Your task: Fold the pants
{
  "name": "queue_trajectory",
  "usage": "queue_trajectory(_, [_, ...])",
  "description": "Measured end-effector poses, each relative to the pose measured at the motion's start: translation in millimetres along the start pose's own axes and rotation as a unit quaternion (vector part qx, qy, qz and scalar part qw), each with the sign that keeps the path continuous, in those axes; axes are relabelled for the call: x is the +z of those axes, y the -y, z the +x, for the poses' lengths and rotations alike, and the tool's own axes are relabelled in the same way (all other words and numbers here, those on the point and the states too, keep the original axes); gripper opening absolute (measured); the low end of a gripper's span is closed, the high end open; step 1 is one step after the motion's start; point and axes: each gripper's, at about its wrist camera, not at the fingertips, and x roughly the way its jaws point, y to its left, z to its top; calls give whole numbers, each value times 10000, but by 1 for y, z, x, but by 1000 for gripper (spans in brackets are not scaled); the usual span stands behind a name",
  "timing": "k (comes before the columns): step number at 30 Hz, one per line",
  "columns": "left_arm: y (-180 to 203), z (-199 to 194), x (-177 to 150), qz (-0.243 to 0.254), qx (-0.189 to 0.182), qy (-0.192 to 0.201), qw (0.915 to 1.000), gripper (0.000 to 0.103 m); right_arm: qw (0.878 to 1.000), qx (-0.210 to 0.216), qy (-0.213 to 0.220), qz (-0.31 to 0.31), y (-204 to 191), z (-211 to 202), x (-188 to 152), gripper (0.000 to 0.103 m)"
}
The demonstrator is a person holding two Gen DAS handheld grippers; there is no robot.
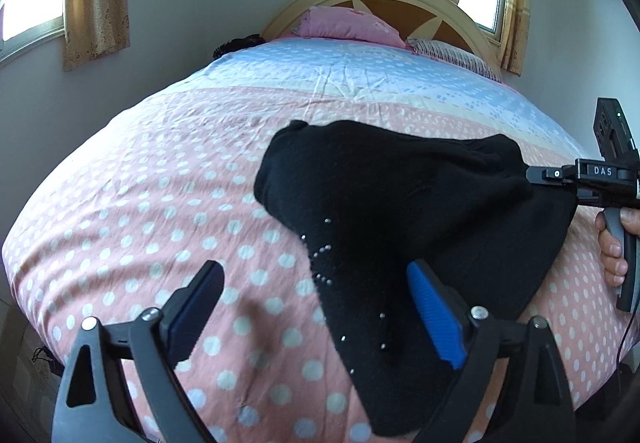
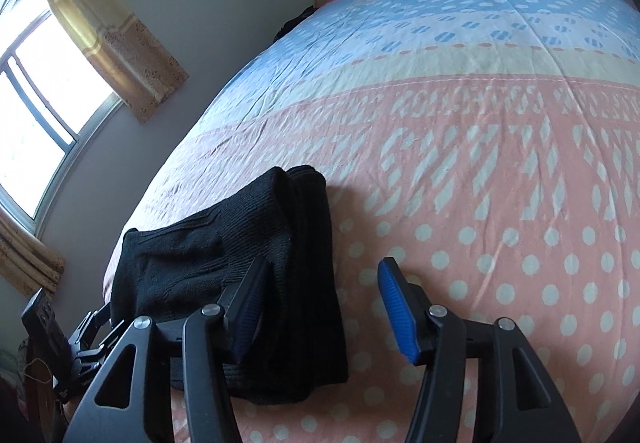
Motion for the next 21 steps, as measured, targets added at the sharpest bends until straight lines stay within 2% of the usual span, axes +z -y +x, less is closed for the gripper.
queue_trajectory(3, [0, -7, 0, 37, 54, -54, 10000, 96, 9993, -219, 295, 57, 2, -22, -4, 57])
queue_trajectory(7, [6, -27, 4, 281, 369, 75, 9989, 96, 9949, -667, 680, 340, 14, -60, -14, 58])
queue_trajectory(11, [3, -44, 8, 173, 325, 216, 9991, 96, 9914, -811, 895, 499, 18, -100, -28, 58])
queue_trajectory(16, [15, -66, 16, 166, 248, 495, 9983, 96, 9909, -688, 1105, 358, -2, -138, -44, 58])
queue_trajectory(21, [36, -100, 29, 232, 53, 974, 9950, 96, 9890, -554, 1330, -326, -53, -164, -55, 58])
